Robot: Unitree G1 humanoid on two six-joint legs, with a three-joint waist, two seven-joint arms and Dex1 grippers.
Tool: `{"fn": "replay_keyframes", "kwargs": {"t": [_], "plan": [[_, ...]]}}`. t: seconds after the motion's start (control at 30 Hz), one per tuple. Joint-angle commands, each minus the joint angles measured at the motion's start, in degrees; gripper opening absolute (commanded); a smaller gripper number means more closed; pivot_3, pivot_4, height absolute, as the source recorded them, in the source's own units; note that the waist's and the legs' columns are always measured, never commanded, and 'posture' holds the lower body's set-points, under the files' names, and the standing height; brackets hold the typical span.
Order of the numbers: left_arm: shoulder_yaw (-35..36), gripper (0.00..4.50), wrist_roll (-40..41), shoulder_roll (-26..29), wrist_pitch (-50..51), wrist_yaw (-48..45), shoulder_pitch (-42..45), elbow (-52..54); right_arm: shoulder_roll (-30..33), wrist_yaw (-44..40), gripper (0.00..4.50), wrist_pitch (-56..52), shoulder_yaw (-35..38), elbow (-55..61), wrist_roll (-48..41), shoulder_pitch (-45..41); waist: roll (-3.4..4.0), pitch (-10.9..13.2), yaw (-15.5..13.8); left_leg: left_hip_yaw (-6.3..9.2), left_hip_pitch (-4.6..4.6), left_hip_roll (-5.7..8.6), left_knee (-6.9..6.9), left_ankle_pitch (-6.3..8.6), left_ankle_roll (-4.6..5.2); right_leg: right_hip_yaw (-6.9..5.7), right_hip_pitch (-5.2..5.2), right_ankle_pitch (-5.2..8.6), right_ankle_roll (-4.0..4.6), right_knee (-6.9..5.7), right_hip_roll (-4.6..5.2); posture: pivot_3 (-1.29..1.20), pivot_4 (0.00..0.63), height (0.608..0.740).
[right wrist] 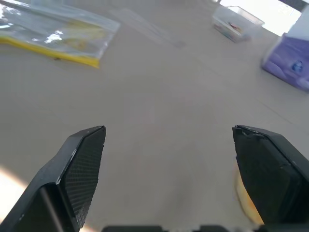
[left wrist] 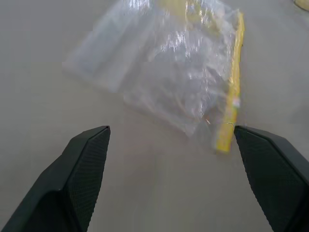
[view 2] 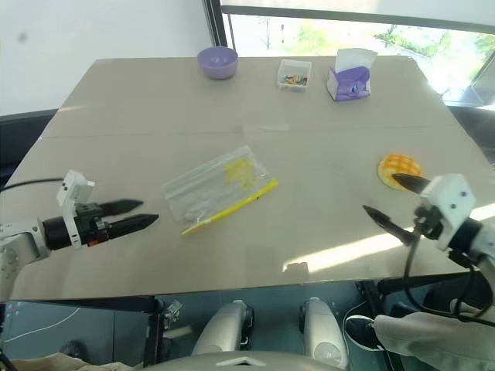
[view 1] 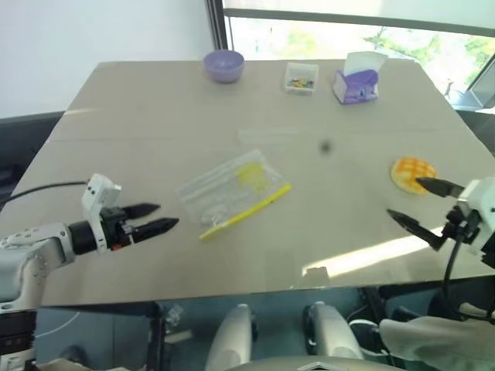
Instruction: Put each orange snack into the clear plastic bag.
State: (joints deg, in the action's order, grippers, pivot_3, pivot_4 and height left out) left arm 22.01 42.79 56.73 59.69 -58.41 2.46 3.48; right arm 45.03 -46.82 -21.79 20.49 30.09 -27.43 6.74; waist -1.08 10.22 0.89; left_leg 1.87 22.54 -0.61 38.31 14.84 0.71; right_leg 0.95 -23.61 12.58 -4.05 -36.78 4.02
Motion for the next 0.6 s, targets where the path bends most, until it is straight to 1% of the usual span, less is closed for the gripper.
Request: {"fn": "replay_keyframes", "kwargs": {"t": [0.03,0.13,0.27,0.33,0.47,0.5,0.57,0.6], "plan": [[1.94,4.37,7.23,-0.01,16.17,3.09,2.63,-0.76,-0.71,0.13,4.48,1.09,-5.72,4.62,0.49,-3.24,0.00,0.00,-0.15,0.02,0.00,0.01,0.00,0.00,0.00,-0.02,0.00,0.01,-0.01,0.00,0.00,0.00,0.150,0.740],[1.71,4.37,6.88,-2.95,22.50,8.53,4.88,-3.05,-1.69,-0.08,4.48,1.79,-10.44,5.87,1.10,-6.27,0.00,-0.01,-0.14,0.03,-0.03,0.02,0.01,0.00,0.00,-0.01,0.01,-0.02,0.02,-0.03,0.01,0.00,0.150,0.740],[3.54,4.37,6.17,-9.35,29.02,16.18,10.02,-5.26,-2.75,-0.46,4.48,3.17,-14.91,6.09,2.54,-9.42,0.08,-0.10,-0.51,0.07,-0.06,0.10,0.03,-0.01,-0.01,-0.03,0.06,-0.11,0.14,-0.07,0.04,0.00,0.150,0.740],[4.64,4.37,5.55,-11.63,30.88,18.59,11.66,-5.51,-3.10,-0.20,4.48,3.34,-15.89,6.03,3.00,-9.98,0.10,-0.14,-0.73,0.11,-0.10,0.13,0.04,-0.01,-0.01,-0.04,0.10,-0.11,0.14,-0.08,0.05,0.00,0.150,0.740],[5.68,4.37,6.02,-18.09,32.81,25.56,16.03,-7.39,-3.86,0.29,4.48,3.77,-17.82,5.86,4.30,-10.82,0.24,-0.26,-1.31,0.10,-0.22,0.17,0.05,-0.02,-0.02,-0.03,0.19,-0.11,0.15,-0.13,0.07,0.00,0.150,0.740],[5.54,4.37,6.50,-18.68,32.81,26.42,16.25,-7.20,-3.97,0.31,4.48,3.78,-17.99,5.85,4.48,-10.90,0.29,-0.29,-1.57,0.11,-0.29,0.17,0.05,-0.02,-0.02,-0.03,0.25,-0.11,0.15,-0.13,0.07,0.00,0.150,0.740],[7.30,4.37,7.01,-22.40,32.81,31.04,18.91,-9.23,-4.21,0.34,4.48,4.18,-18.00,5.73,4.78,-10.87,0.38,-0.35,-1.78,0.10,-0.59,0.17,0.03,-0.01,-0.02,-0.02,0.55,-0.05,0.22,-0.10,0.08,0.00,0.150,0.740],[6.82,4.37,7.00,-24.18,32.81,32.70,19.81,-9.16,-4.28,0.26,4.48,4.74,-17.79,5.54,5.00,-10.54,0.39,-0.36,-1.82,0.11,-0.70,0.19,0.02,-0.01,-0.02,-0.03,0.68,0.04,0.32,-0.07,0.10,0.00,0.150,0.740]]}}
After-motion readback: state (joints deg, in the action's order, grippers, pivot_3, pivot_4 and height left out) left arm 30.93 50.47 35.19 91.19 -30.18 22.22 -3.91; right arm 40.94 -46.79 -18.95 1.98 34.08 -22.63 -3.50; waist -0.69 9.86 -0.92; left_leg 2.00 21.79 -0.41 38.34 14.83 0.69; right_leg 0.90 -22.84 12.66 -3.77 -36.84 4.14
